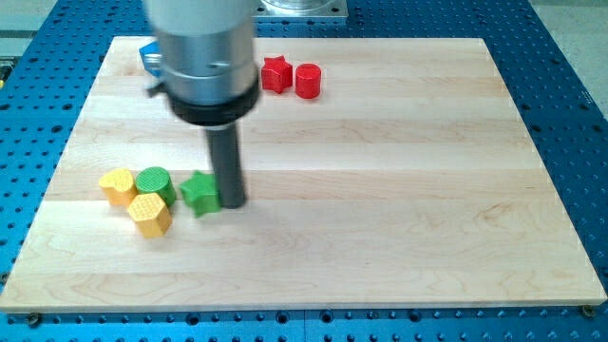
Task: Bring the red blocks near to the blue blocks
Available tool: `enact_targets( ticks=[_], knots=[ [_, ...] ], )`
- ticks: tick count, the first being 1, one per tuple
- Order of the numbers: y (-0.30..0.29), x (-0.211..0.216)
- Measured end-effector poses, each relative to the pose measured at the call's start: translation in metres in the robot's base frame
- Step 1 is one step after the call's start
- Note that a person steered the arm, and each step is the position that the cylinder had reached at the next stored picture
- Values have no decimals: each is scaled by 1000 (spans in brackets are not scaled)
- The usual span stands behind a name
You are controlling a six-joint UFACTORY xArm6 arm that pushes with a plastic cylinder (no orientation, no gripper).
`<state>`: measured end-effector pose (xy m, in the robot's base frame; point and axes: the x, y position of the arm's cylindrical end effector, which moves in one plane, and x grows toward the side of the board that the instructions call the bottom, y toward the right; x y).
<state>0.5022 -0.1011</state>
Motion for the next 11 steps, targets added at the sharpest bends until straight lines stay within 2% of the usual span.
enact_targets(
  ticks=[1, 2, 3, 4, 6, 7, 8, 11],
  knots=[
    [14, -24],
    [15, -70],
    [105, -96],
    [139, -147],
    [147, -185],
    [146, -191],
    [91, -195],
    [44, -236]
  ],
)
